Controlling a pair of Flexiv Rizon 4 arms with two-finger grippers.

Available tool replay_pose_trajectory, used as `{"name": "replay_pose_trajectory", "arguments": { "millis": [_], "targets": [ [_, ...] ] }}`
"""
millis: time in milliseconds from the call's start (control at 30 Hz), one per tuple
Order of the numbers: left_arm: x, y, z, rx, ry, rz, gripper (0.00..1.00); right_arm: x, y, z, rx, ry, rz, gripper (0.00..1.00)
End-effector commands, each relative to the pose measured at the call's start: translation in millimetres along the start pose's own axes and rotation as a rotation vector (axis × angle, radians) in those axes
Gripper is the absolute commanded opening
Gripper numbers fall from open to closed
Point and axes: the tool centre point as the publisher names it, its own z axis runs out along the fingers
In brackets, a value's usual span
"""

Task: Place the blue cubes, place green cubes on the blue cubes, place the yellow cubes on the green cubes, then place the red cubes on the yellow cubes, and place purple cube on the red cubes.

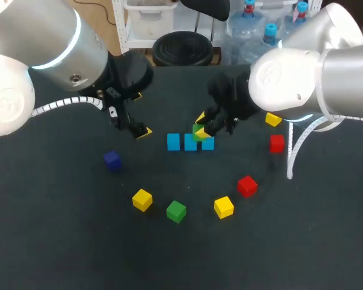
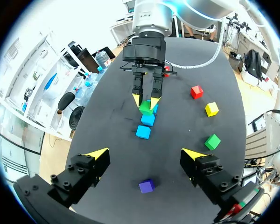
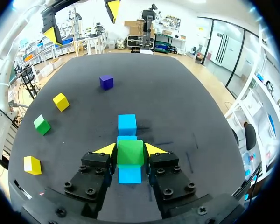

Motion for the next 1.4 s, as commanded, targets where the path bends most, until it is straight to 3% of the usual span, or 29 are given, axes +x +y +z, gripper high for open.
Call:
{"name": "replay_pose_trajectory", "arguments": {
  "millis": [33,200,633,900,1033,1167,1233,1400],
  "targets": [
    [0.1,0.8,0.3,0.002,0.000,0.001,1.00,0.4,-1.7,0.8,-0.005,-0.001,0.000,0.18],
    [0.1,0.8,0.3,0.002,0.000,0.001,1.00,0.5,-1.7,0.9,-0.006,0.000,0.001,0.31],
    [0.1,0.8,0.3,0.002,0.000,0.001,1.00,1.3,-2.7,0.9,-0.008,-0.002,0.001,0.37],
    [0.1,0.8,0.3,0.002,0.000,0.001,1.00,0.9,-2.0,1.5,-0.011,-0.005,0.003,0.49],
    [0.1,0.8,0.3,0.002,0.000,0.001,1.00,0.9,-1.9,1.6,-0.013,-0.006,0.004,0.49],
    [0.1,0.8,0.3,0.002,0.000,0.001,1.00,-1.2,-2.3,-0.6,-0.013,-0.007,0.003,0.79],
    [0.1,0.8,0.3,0.002,0.000,0.001,1.00,-3.0,-2.8,-4.5,-0.009,-0.011,0.004,1.00],
    [0.1,0.8,0.3,0.002,0.000,0.001,1.00,-6.3,-3.7,-20.5,0.010,-0.034,0.014,1.00]
  ]
}}
